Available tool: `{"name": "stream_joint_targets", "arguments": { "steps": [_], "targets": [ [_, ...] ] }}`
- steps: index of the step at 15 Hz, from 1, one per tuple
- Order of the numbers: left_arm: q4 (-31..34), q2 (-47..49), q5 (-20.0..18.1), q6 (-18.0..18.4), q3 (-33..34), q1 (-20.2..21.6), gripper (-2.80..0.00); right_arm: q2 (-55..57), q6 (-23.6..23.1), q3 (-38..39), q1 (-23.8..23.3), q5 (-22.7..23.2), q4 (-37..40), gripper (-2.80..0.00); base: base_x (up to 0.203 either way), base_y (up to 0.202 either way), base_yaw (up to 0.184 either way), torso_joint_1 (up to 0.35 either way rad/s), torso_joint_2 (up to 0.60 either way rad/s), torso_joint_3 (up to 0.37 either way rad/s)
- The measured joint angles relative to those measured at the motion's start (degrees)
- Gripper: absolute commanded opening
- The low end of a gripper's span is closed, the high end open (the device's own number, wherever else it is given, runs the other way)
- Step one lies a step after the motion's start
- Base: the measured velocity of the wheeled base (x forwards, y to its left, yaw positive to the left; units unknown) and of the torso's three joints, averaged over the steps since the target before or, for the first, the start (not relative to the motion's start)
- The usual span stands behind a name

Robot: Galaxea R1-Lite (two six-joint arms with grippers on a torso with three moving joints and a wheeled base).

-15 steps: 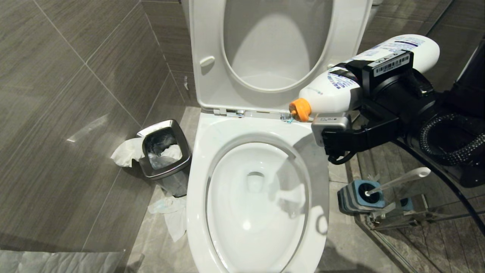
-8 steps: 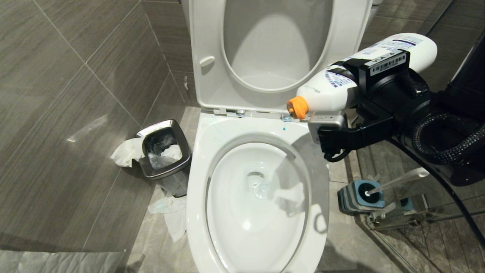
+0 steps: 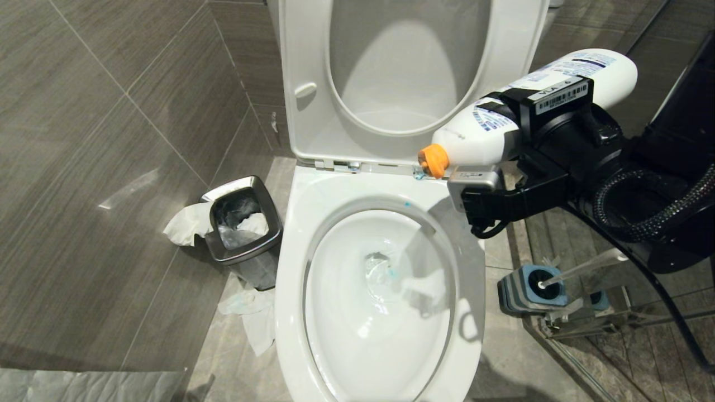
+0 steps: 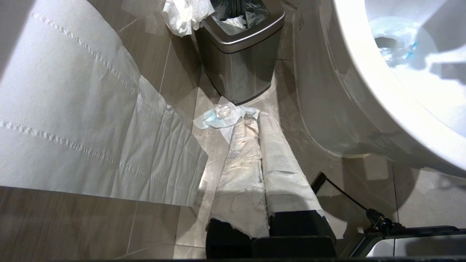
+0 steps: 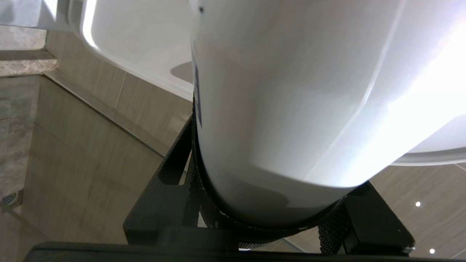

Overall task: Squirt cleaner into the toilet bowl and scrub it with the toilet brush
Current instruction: Pour in the cleaning agent

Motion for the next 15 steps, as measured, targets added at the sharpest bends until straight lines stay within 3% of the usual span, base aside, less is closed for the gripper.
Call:
{"name": "stream_joint_targets", "arguments": {
  "steps": [15],
  "targets": [
    [0.0, 0.0, 0.0, 0.0, 0.0, 0.0, -2.8, 2.14, 0.4, 0.22, 0.5, -0.33, -4.48, -2.8, 0.0, 0.0, 0.0, 0.0, 0.0, 0.0]
  ]
}}
